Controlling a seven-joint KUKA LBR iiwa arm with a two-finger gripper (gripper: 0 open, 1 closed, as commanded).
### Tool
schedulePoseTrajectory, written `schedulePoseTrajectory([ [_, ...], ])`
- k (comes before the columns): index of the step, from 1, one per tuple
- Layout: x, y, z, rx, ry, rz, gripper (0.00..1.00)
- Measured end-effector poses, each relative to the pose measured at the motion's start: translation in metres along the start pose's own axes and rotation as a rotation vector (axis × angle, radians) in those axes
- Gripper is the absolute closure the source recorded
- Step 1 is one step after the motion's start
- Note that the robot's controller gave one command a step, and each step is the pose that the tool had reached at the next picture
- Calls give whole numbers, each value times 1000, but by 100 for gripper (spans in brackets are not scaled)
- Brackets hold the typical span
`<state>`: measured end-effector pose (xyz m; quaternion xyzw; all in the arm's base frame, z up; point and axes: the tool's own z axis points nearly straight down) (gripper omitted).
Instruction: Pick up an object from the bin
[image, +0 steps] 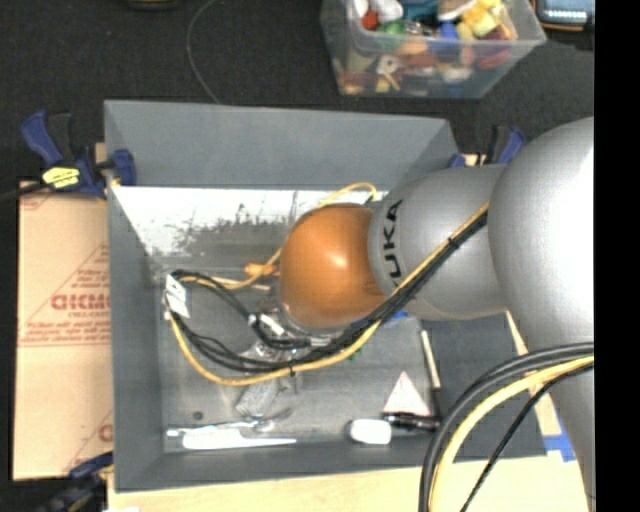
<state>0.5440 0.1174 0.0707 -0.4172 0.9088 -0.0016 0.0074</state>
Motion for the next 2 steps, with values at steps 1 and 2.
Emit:
schedulePoseTrajectory([
  [1,2,2,-31,-8,11,2,100],
  [2,0,0,-75,-3,4,1,100],
])
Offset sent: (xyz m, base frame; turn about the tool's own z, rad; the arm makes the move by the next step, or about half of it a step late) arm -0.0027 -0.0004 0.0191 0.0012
